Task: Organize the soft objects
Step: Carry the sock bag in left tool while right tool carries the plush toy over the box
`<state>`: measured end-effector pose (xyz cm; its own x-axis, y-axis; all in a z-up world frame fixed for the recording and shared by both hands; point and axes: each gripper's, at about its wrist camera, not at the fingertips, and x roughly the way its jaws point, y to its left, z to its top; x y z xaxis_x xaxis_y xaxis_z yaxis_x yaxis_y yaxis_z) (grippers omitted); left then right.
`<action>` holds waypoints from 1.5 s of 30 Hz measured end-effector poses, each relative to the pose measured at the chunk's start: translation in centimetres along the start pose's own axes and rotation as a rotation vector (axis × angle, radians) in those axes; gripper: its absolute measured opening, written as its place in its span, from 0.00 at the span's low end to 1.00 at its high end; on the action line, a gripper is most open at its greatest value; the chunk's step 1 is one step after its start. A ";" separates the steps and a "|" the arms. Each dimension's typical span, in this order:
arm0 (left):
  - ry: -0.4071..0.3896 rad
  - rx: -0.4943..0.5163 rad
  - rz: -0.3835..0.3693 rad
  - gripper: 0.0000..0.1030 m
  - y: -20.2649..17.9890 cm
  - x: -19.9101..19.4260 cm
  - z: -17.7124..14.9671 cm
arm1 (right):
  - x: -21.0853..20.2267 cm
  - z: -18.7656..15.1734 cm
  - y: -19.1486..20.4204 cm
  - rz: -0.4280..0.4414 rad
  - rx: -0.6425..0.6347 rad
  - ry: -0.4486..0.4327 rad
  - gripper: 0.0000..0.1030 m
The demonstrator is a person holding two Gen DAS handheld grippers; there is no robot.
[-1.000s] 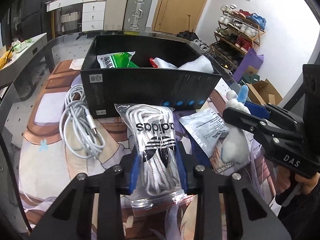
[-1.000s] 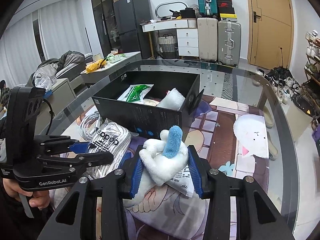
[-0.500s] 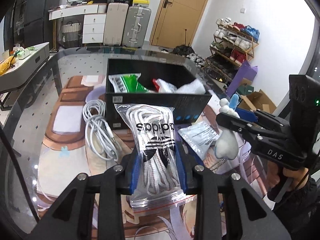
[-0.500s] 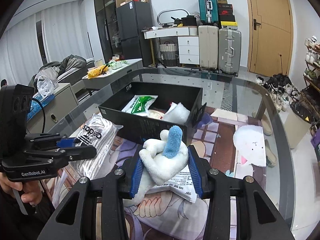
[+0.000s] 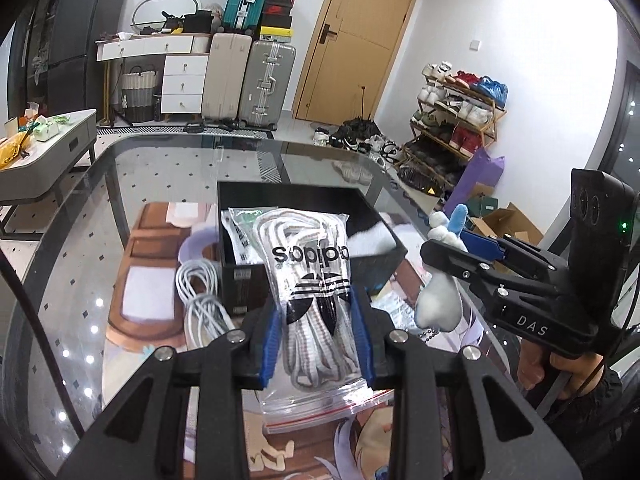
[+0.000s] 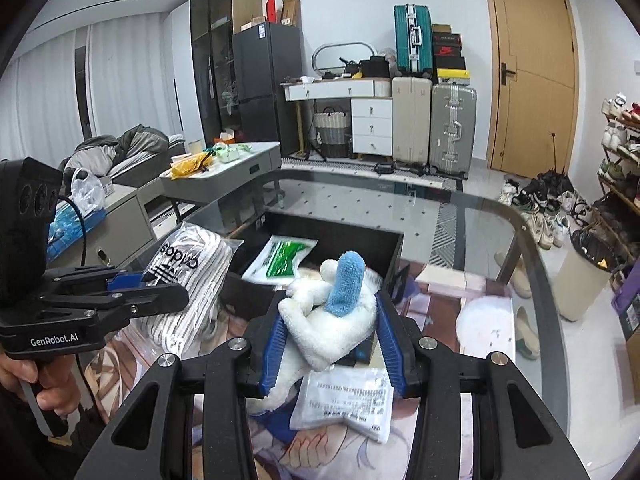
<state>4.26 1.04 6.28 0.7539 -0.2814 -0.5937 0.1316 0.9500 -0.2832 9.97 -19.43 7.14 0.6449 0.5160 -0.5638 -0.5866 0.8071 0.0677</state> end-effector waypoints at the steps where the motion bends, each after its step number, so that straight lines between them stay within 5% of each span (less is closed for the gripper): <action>1: -0.004 -0.001 -0.002 0.29 0.0 0.0 0.3 | 0.0 0.4 0.0 -0.004 0.003 -0.006 0.41; 25: -0.075 0.015 -0.027 0.29 1.1 2.2 6.1 | 2.8 6.1 -0.8 -0.091 -0.004 -0.057 0.41; 45: -0.028 0.008 0.019 0.29 1.9 7.3 7.0 | 8.3 7.2 -1.7 -0.138 -0.008 -0.008 0.41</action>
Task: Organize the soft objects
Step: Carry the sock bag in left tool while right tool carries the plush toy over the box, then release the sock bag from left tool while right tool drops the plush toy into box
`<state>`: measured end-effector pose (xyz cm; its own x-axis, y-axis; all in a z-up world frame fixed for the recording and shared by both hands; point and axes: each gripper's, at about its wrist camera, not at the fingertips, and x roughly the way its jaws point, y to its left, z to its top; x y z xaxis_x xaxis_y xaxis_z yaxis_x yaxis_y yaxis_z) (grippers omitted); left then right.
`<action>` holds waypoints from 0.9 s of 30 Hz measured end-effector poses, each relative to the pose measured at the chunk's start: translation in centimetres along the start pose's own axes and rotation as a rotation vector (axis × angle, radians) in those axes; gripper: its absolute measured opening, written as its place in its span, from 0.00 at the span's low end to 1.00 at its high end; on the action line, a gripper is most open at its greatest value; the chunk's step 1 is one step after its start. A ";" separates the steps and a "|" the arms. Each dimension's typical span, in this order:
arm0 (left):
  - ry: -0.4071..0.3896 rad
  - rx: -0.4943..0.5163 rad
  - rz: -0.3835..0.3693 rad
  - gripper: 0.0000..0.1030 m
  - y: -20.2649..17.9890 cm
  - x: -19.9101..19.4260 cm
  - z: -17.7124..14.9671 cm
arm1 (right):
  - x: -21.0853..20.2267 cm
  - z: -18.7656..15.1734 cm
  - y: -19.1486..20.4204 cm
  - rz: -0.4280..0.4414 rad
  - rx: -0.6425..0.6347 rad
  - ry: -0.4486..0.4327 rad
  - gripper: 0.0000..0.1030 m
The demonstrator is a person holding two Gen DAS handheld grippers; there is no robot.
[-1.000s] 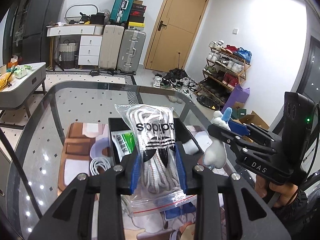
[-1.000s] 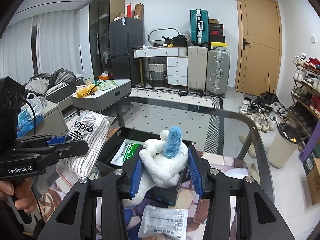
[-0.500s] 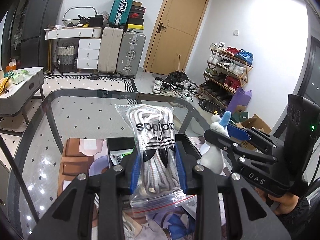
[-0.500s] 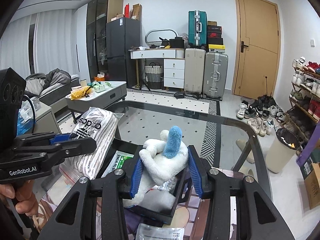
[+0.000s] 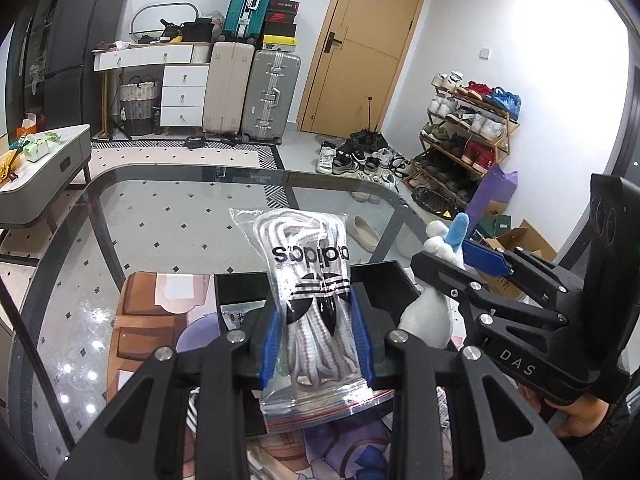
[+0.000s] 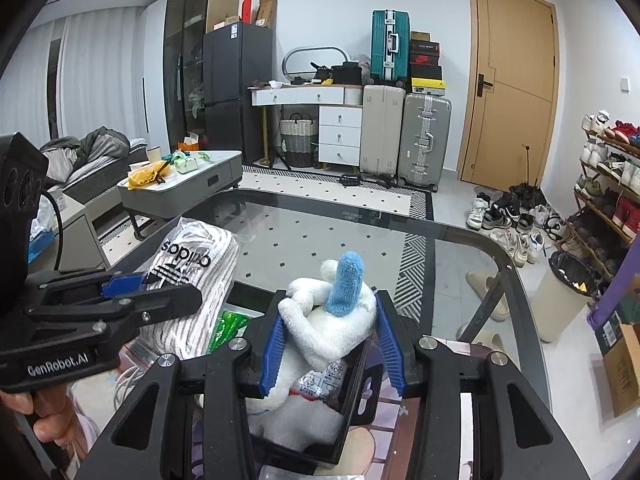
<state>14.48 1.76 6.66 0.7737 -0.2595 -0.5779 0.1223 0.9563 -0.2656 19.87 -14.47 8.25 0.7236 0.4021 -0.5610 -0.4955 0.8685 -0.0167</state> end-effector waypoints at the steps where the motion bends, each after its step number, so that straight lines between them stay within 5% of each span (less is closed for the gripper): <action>1: 0.004 0.001 0.002 0.29 0.0 0.2 0.0 | 0.3 0.0 0.0 -0.005 0.000 0.001 0.41; 27: 0.123 0.053 0.045 0.29 -0.5 4.2 -1.9 | 6.9 -2.0 2.2 -0.004 -0.074 0.148 0.41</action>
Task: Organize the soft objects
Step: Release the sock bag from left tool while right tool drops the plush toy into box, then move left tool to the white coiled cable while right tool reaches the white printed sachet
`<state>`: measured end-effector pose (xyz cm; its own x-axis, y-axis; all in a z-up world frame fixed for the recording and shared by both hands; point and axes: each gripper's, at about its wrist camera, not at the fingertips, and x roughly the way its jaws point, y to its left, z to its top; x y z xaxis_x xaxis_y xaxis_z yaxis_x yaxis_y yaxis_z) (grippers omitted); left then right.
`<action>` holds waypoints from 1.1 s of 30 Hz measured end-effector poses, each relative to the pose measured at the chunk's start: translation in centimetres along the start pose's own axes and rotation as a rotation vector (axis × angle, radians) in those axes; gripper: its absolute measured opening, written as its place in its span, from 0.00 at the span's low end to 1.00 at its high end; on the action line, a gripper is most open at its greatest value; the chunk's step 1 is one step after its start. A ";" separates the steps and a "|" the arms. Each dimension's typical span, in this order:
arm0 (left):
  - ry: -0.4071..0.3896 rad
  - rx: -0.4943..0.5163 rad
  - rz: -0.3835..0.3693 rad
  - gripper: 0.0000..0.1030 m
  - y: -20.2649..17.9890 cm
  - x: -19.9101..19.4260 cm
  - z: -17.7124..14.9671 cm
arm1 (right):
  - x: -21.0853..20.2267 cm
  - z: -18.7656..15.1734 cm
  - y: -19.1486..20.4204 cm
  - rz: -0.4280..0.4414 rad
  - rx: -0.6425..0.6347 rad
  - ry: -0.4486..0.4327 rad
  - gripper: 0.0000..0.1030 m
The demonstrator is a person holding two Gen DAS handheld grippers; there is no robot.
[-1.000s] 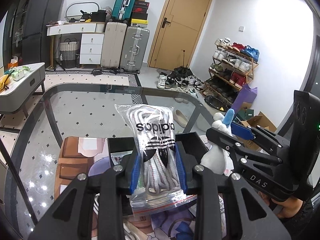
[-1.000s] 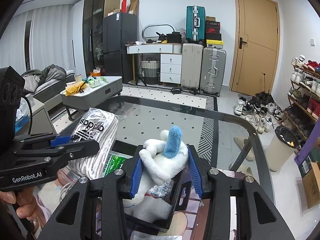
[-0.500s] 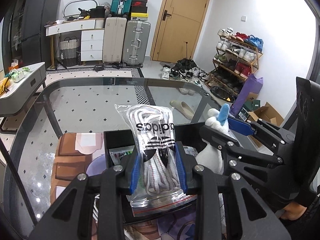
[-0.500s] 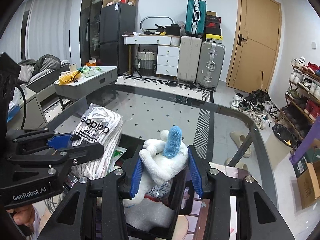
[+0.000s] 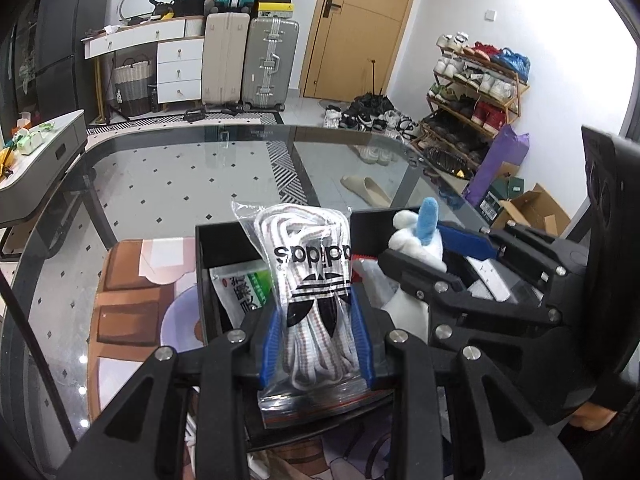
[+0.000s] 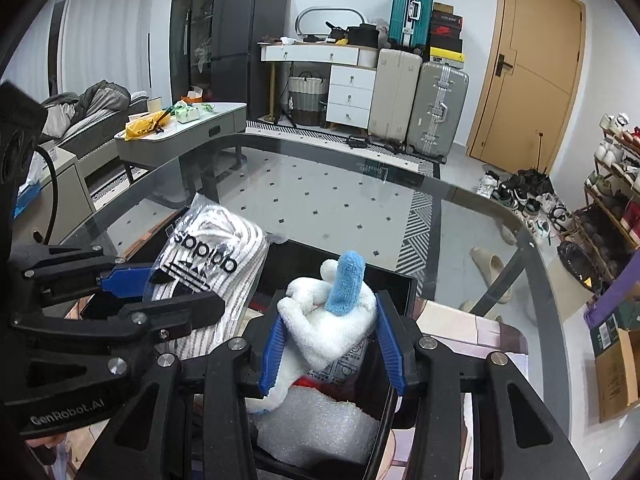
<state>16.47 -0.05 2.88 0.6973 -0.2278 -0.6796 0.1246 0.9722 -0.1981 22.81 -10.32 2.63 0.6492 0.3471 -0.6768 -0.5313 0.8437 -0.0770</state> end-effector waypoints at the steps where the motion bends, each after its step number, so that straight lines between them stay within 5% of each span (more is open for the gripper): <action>1: 0.001 0.004 0.004 0.29 -0.1 0.0 -0.1 | -0.1 -0.2 0.0 0.001 0.002 0.000 0.41; 11: 0.011 -0.025 0.003 0.34 0.2 -0.2 0.1 | -1.2 -0.3 -0.8 0.033 0.010 -0.005 0.52; 15: -0.011 -0.049 0.011 0.50 0.6 -1.5 0.0 | -2.7 -0.7 -1.2 -0.020 0.026 -0.035 0.79; 21: -0.040 -0.036 0.032 0.67 0.7 -4.0 -0.8 | -5.4 -1.8 -2.4 -0.025 0.073 -0.051 0.97; 23: -0.061 -0.044 0.059 0.89 0.9 -4.8 -1.1 | -6.4 -2.5 -2.4 -0.032 0.078 -0.058 0.99; 28: -0.098 -0.092 0.058 1.00 2.0 -6.7 -2.3 | -7.7 -4.0 -2.2 -0.024 0.076 -0.039 0.99; 33: -0.108 -0.072 0.115 1.00 2.5 -7.7 -4.1 | -8.9 -5.8 -2.1 -0.012 0.092 -0.028 0.99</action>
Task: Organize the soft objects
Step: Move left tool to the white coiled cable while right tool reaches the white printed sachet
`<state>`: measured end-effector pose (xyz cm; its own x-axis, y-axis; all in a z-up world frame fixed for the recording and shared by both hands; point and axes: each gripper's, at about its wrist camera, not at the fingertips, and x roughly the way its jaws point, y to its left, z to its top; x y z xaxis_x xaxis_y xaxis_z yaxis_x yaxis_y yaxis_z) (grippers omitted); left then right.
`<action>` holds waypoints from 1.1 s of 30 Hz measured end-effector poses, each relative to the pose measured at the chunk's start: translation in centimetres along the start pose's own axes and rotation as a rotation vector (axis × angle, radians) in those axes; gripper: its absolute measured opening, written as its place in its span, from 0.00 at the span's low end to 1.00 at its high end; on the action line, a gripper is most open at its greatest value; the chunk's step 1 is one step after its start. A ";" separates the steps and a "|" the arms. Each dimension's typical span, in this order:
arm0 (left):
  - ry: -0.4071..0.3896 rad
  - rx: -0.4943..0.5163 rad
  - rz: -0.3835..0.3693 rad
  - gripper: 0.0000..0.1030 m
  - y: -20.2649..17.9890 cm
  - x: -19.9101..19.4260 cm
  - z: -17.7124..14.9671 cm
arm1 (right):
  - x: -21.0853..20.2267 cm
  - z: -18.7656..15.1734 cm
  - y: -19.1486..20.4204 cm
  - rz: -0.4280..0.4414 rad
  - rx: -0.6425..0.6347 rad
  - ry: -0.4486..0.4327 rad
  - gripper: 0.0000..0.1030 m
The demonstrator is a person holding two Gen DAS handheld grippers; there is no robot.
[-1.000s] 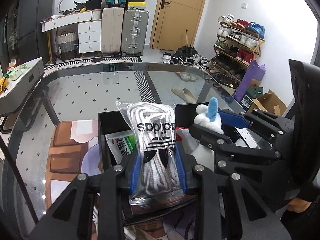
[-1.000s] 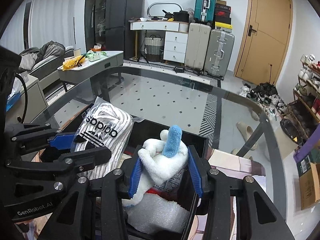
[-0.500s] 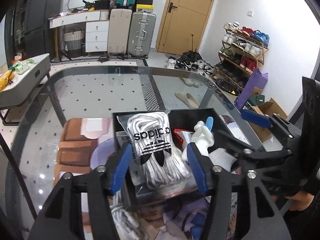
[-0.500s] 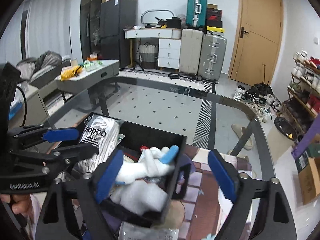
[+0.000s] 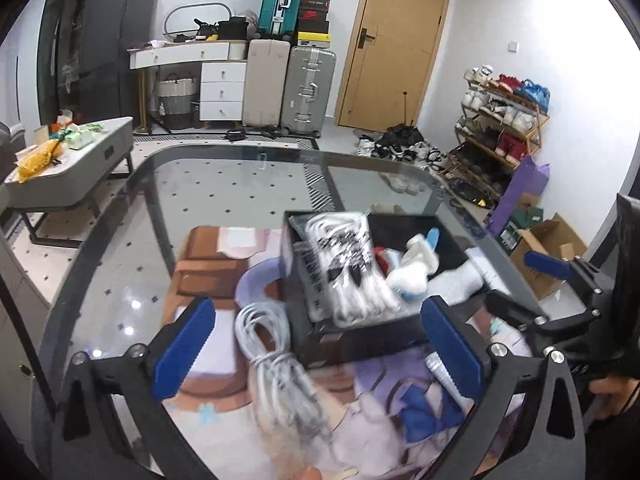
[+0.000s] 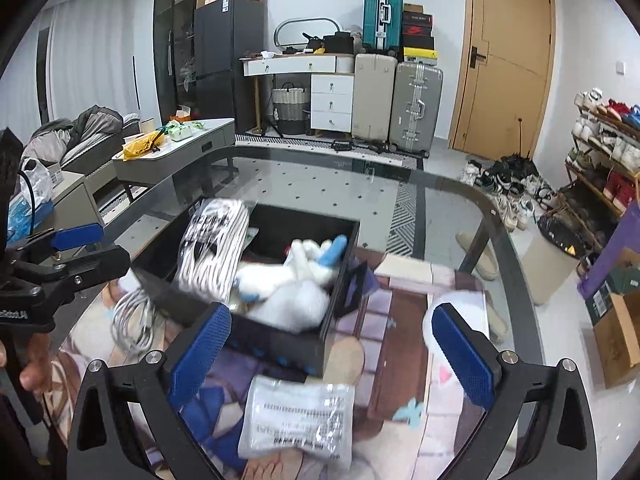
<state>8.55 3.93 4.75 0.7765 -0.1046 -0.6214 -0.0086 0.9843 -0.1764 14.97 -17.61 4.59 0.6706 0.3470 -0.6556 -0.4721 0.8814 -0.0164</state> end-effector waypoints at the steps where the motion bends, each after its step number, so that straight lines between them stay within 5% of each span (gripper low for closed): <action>1: 0.001 0.006 0.010 1.00 0.1 -0.1 -0.3 | -0.2 -0.4 -0.1 0.006 0.003 0.007 0.99; 12: 0.054 0.031 0.095 1.00 0.8 -0.3 -3.4 | -0.5 -3.5 -0.9 0.038 0.031 0.049 0.99; 33: 0.164 0.029 0.119 1.00 0.8 2.3 -5.3 | 2.9 -5.8 -0.3 0.089 0.037 0.204 0.99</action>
<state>6.96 3.70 -0.85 0.6577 -0.0067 -0.7533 -0.0744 0.9945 -0.0738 13.79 -18.72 -1.69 0.4959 0.3555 -0.7923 -0.5007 0.8625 0.0735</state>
